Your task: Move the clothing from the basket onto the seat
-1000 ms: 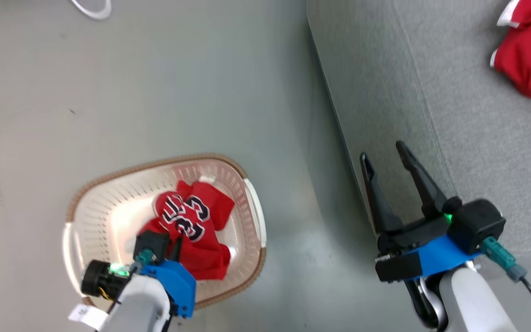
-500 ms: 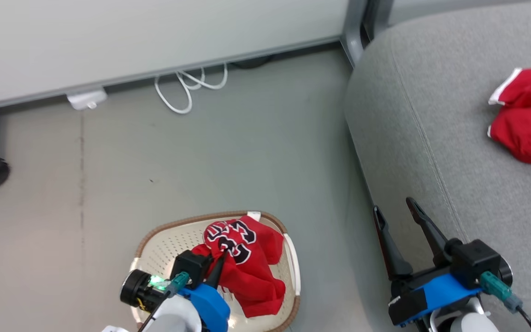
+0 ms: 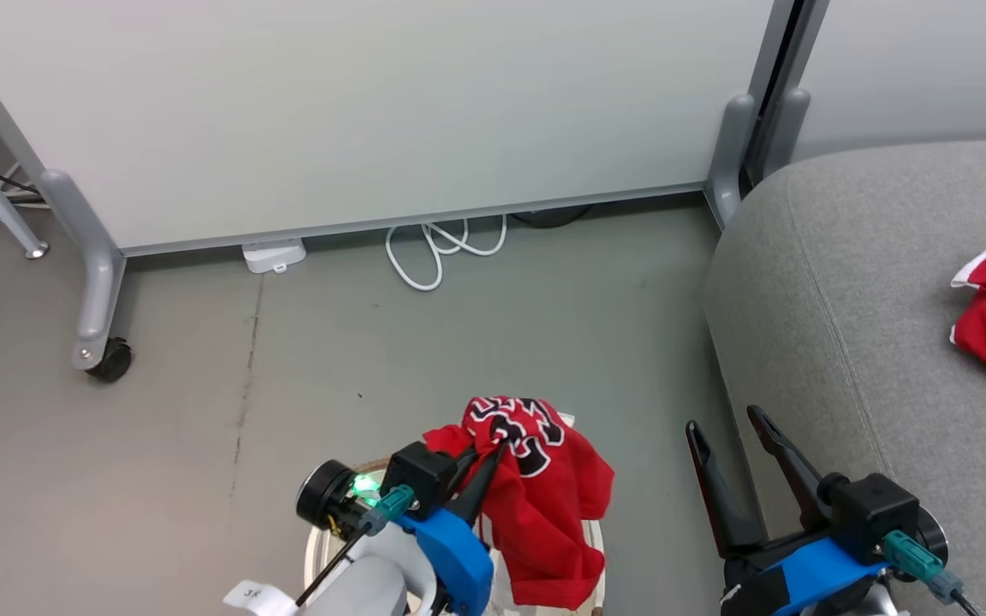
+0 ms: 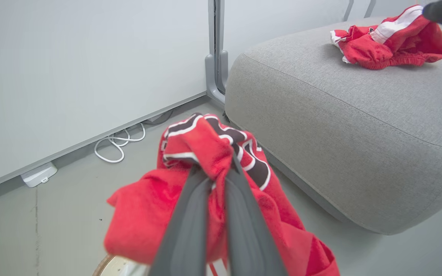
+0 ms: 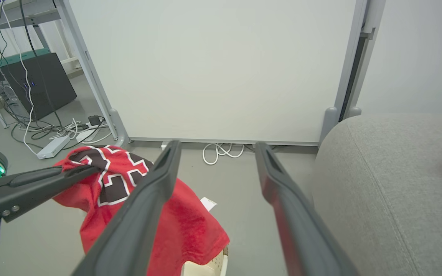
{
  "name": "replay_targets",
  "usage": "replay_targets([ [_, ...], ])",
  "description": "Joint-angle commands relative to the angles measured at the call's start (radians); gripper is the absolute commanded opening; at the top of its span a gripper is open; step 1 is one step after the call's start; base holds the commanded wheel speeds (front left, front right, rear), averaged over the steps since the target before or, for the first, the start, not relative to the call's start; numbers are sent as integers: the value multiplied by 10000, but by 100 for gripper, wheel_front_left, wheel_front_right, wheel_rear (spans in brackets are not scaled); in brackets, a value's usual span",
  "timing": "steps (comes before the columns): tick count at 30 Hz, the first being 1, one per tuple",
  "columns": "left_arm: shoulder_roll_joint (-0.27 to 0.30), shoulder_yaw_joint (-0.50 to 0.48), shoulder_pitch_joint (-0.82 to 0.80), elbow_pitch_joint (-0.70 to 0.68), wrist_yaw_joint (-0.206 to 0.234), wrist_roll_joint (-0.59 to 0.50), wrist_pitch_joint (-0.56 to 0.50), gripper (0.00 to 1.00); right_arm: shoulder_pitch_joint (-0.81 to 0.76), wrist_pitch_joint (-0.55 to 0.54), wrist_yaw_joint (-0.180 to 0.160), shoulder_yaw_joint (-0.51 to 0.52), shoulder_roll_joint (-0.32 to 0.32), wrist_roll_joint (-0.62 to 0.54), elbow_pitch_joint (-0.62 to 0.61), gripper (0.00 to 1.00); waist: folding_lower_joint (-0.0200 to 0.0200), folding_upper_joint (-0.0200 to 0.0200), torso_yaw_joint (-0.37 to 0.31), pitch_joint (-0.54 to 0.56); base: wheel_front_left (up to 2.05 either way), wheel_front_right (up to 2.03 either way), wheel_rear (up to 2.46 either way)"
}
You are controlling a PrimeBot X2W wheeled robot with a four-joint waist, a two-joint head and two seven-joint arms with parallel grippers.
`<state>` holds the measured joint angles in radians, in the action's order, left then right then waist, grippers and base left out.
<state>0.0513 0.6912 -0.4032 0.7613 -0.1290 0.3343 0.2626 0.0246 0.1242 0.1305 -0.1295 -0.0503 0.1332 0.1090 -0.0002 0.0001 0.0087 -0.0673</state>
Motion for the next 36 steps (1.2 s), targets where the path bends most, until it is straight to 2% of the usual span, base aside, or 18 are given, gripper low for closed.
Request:
replay_targets([
  [1, -7, 96, -221, -87, -13, 90, 33, 0, -187, -44, 5, -11, -2, 25, -42, 100, 2, -1, 80, 105, 0, 0, 0],
  [12, -9, 1632, -1485, -459, -2, 1480, -192, 0, -540, -152, 5, -112, -2, 105, 8, 100, 2, -1, 298, 523, 0, 0, 0],
  [26, -11, 3321, -3184, -1129, 602, 3327, -672, 0, -576, -335, 5, -216, -2, 56, -55, 100, 2, -1, 272, 589, 0, 0, 0],
  [36, -8, 4314, -3976, -1346, 1160, 4252, -455, 0, -495, -297, 5, -307, -2, 140, 14, 100, 2, -1, 187, 598, 0, 0, 0],
])
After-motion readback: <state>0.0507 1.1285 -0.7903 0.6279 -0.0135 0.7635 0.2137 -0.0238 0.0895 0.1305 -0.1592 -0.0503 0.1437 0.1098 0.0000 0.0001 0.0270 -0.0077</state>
